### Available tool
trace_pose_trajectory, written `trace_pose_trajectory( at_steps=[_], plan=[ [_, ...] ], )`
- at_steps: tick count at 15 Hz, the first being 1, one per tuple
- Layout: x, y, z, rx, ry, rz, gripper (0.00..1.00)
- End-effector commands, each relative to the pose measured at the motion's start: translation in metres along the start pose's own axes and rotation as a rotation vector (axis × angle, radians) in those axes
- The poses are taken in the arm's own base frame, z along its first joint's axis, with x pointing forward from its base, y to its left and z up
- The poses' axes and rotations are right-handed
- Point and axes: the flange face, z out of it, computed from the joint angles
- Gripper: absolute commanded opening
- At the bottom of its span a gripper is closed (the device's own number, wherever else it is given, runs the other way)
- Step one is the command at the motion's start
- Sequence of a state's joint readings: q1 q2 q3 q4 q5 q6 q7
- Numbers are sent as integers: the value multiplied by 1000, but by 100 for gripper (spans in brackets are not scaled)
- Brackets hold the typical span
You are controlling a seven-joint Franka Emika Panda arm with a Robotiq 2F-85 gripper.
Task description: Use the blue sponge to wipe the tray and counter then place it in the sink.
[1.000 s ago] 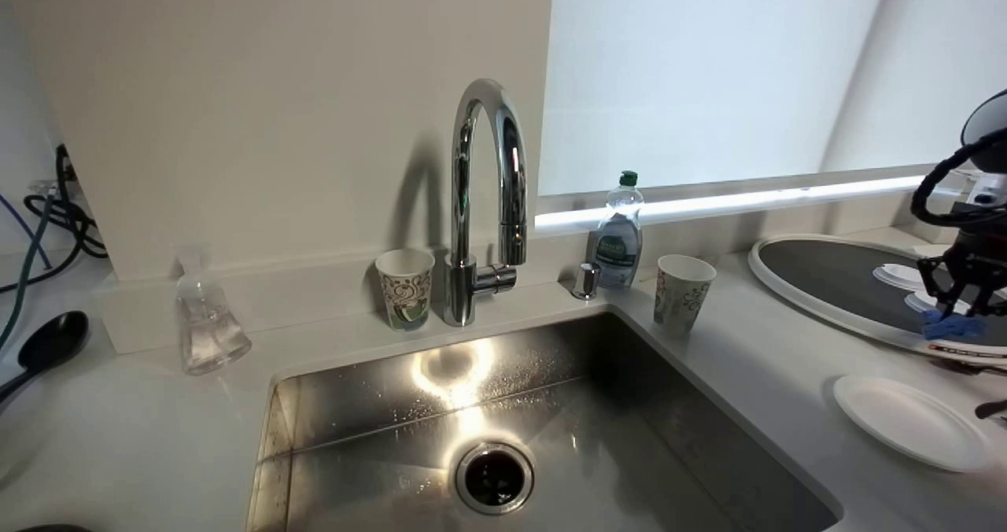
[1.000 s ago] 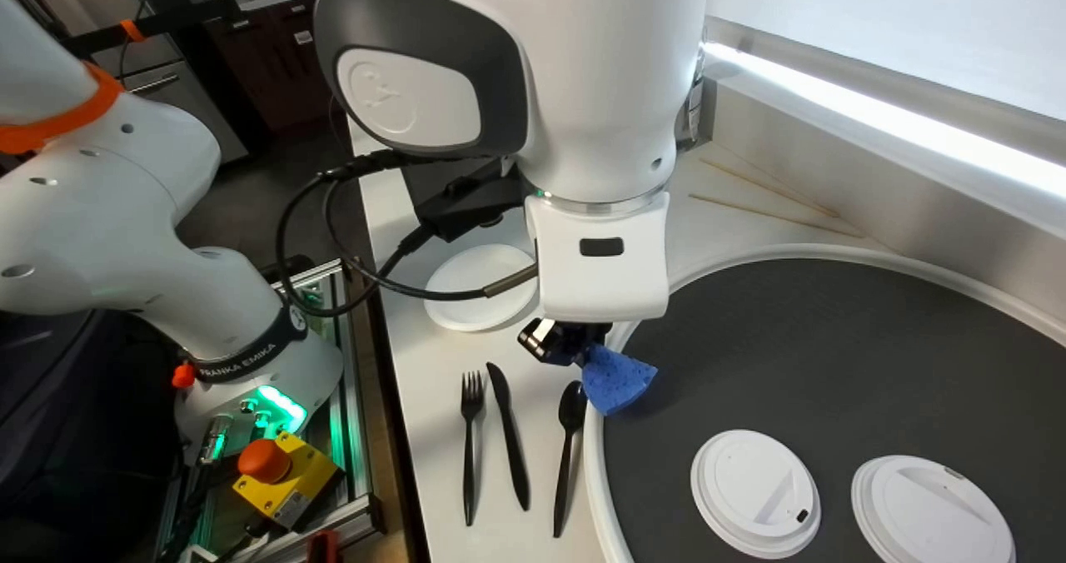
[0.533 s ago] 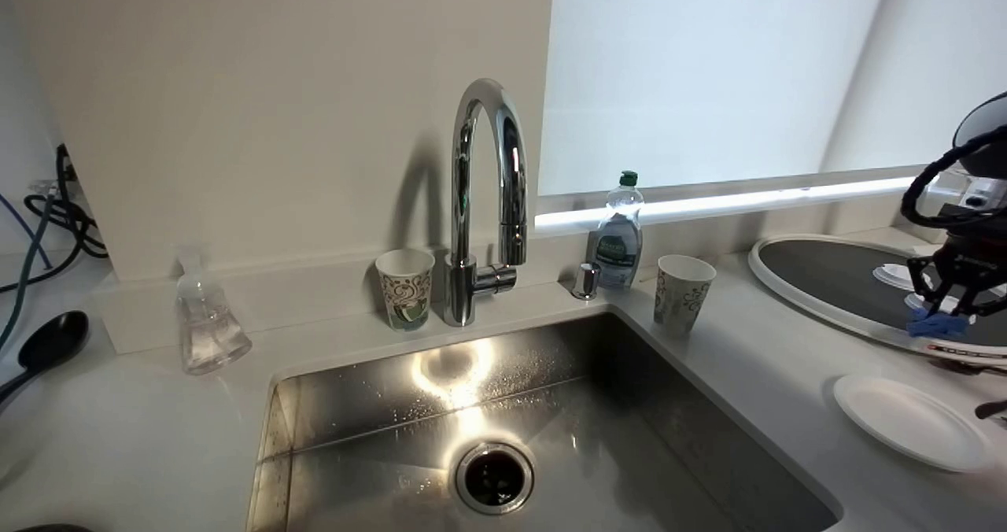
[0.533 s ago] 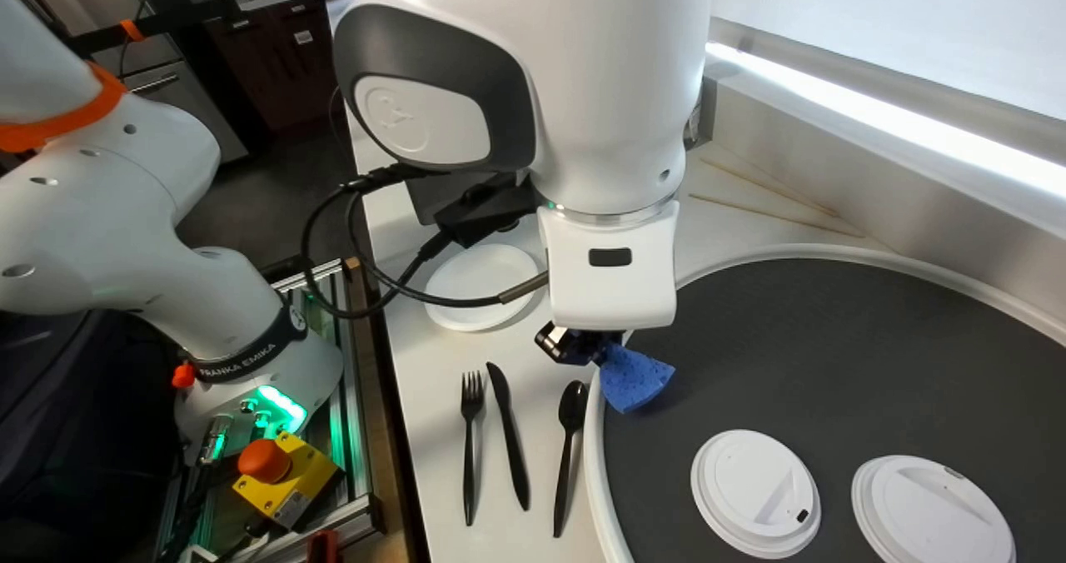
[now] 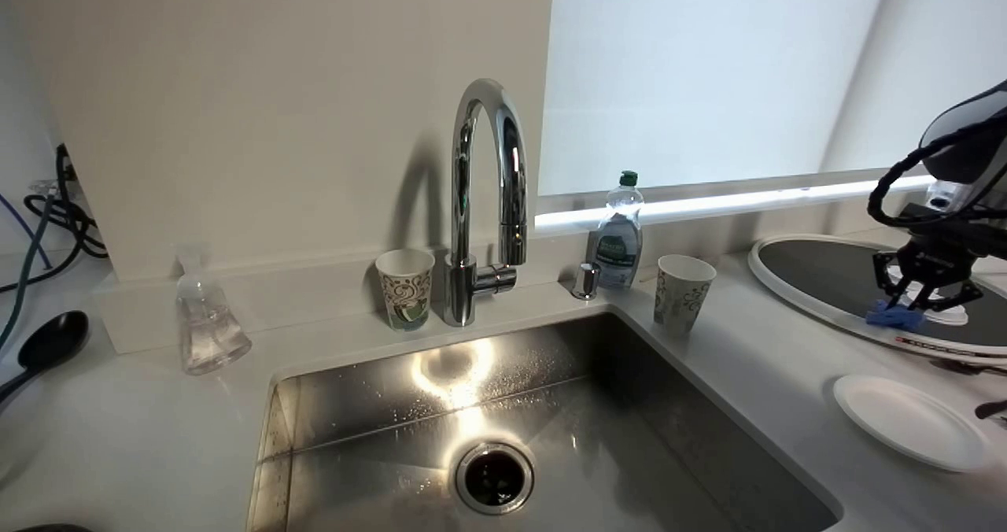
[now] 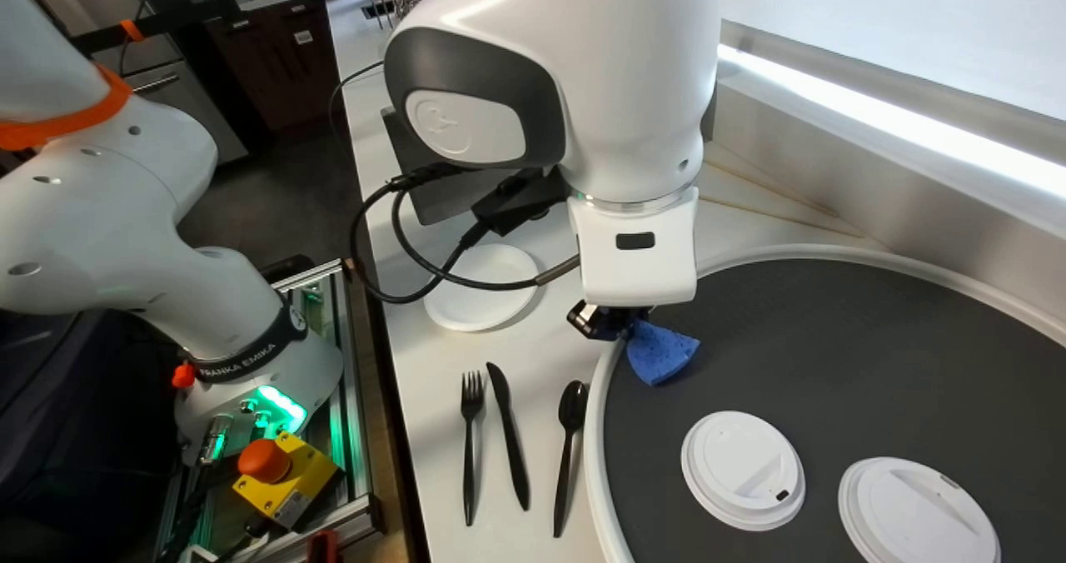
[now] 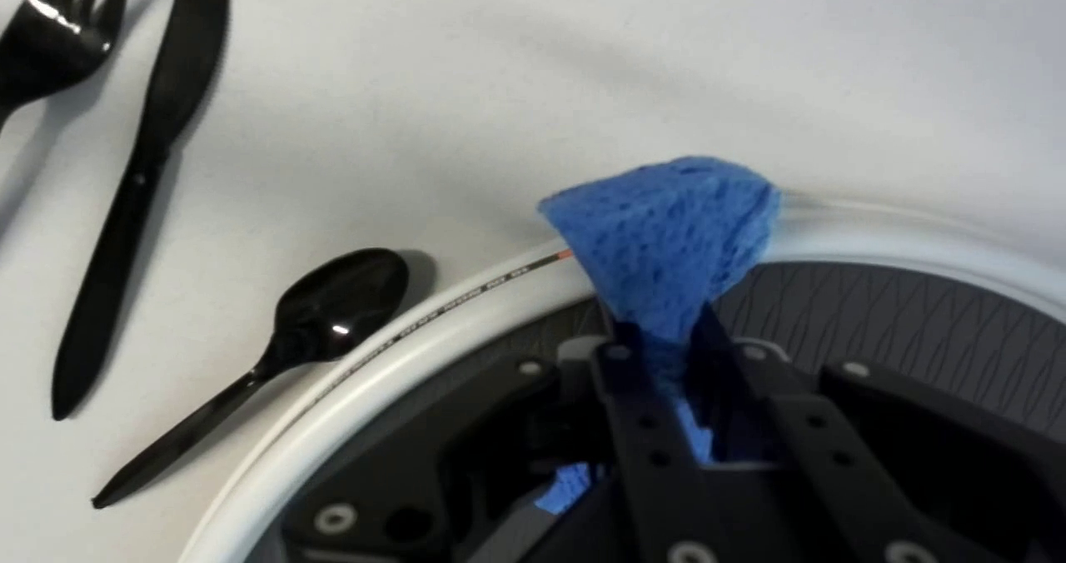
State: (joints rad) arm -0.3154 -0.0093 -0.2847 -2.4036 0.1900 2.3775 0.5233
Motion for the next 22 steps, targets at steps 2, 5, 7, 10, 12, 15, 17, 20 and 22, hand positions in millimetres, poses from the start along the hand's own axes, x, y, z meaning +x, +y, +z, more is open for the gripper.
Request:
trace_pose_trajectory(
  at_steps=[2, 5, 7, 10, 12, 15, 17, 20, 22],
  plan=[
    [1, -18, 9, 42, 5, -6, 4],
    [4, -26, 7, 98, 17, 12, 4],
    [6, -29, 8, 140, 36, 26, 4],
    [10, -27, 12, 154, 55, 53, 4],
    [16, -20, 13, 149, 70, 70, 4],
    [24, -11, 9, 147, 83, 93, 4],
    [30, -7, 6, 157, 96, 110, 4],
    [37, -6, 4, 175, 122, 128, 4],
    [38, -11, 8, 179, 129, 131, 4]
  ],
)
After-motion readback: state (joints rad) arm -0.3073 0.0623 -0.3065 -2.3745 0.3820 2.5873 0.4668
